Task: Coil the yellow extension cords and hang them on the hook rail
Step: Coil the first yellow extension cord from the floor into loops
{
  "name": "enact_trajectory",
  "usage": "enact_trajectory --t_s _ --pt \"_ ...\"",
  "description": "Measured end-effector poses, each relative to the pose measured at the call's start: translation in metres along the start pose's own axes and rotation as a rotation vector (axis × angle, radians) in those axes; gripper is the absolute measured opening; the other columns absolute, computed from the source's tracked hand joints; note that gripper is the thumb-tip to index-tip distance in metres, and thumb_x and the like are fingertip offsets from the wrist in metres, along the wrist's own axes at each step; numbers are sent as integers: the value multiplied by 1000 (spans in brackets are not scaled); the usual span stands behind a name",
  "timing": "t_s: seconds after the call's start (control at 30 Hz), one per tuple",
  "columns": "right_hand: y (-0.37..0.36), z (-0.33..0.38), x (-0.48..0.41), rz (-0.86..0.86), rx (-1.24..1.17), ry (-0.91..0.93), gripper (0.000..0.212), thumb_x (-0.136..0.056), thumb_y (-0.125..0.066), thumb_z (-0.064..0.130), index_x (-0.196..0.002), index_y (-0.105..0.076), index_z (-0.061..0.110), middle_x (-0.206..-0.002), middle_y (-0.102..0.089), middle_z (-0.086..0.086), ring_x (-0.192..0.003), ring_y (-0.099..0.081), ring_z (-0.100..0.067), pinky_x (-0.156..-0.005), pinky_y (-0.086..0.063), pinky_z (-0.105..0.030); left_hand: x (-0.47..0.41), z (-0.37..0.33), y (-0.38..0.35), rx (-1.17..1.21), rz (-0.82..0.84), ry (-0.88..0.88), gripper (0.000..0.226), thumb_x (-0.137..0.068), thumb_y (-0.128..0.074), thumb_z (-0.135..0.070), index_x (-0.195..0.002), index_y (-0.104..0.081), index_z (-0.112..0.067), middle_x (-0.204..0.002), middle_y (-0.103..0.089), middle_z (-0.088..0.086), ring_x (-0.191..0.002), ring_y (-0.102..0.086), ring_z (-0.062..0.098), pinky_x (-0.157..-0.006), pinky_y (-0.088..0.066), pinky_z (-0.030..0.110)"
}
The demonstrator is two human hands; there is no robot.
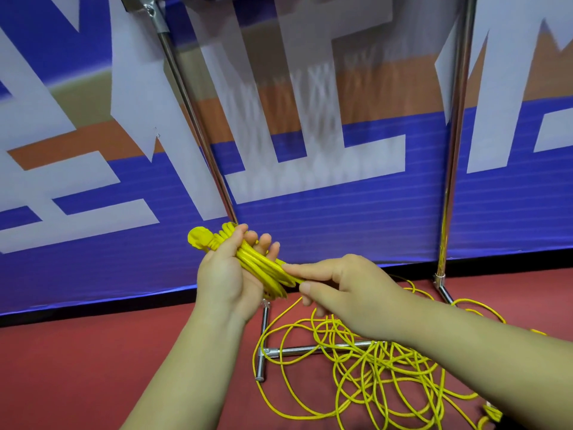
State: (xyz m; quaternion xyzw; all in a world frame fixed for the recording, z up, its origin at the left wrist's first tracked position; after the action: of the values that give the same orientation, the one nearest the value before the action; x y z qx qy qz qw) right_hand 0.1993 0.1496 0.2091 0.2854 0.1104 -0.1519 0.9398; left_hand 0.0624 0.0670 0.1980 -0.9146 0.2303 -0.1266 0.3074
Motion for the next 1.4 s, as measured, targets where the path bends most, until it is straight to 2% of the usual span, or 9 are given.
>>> enact_trajectory --t_s 0.17,0.33,0.5,0.7,0.83,1.03,1.17,1.3,1.4 --pt "-10 -22 4 103 -77 -45 40 -101 -56 18 -130 -61 44 -77 -68 7 -63 -62 -4 -67 -50 -20 -4 -28 18 156 -80 -15 21 -104 -45 -13 -91 -61 -7 -74 -74 2 -70 -75 17 -73 -57 36" --pt "-14 -69 11 229 -129 -260 28 -100 -58 21 -125 -65 32 -72 -63 3 -65 -60 -8 -66 -51 -22 -16 -57 46 327 -24 -17 8 -98 -49 -9 -92 -54 -10 -58 -50 -7 -53 -51 7 -85 -47 26" --pt "7 -103 3 36 -87 -419 12 -89 -73 31 -92 -74 19 -65 -67 -5 -58 -56 -22 -55 -45 -32 -9 -43 43 204 79 57 19 -103 -49 -26 -92 -61 -16 -52 -33 -11 -36 -33 2 -42 -34 15" --pt "36 -96 -4 -313 -4 -463 19 -82 -78 30 -72 -72 14 -62 -70 2 -43 -49 -3 -52 -40 -23 10 -29 26 -163 154 64 23 -85 -63 -29 -101 -69 -14 -48 -24 -8 -32 -26 2 -37 -31 16" --pt "42 -77 -10 -372 -130 -401 10 -88 -69 21 -79 -73 19 -66 -71 7 -51 -52 2 -66 -46 -30 13 -15 29 -445 149 13 27 -90 -67 -28 -111 -73 -11 -54 -24 -3 -37 -24 7 -41 -31 21" --pt "31 -31 -16 -257 -260 -222 10 -95 -63 14 -93 -72 18 -71 -72 3 -58 -53 -8 -62 -44 -24 17 19 18 -696 258 6 20 -95 -68 -27 -108 -74 -13 -53 -24 2 -40 -24 14 -45 -33 27" --pt "29 -17 -17 -212 -356 -142 10 -95 -62 7 -96 -72 7 -72 -71 3 -60 -60 3 -61 -45 -11 25 38 1 -727 363 27 26 -94 -69 -26 -91 -68 0 -51 -25 5 -39 -25 15 -44 -34 26" --pt "39 -12 -17 -209 -410 -89 11 -94 -64 8 -97 -73 12 -71 -71 1 -69 -61 -12 -66 -50 -21 28 40 -14 -666 407 23 47 -89 -67 -28 -97 -54 16 -49 -25 3 -35 -25 13 -43 -35 26" --pt "45 -13 -15 -147 -465 -70 12 -94 -64 5 -104 -68 8 -66 -66 3 -63 -59 -7 -63 -48 -16 28 25 -24 -535 415 -19 31 -88 -69 -26 -87 -53 1 -46 -25 1 -32 -25 10 -40 -36 24"
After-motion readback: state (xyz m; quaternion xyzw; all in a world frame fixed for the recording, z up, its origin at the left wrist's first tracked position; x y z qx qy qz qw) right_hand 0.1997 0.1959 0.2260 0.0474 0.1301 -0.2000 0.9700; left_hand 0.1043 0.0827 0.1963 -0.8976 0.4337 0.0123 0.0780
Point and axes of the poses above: each hand's wrist, its own x-axis away from the middle knuckle, its own y-axis out of the back of the hand, z = x × y, the point moved 10 cm from there along -x, towards the middle knuckle
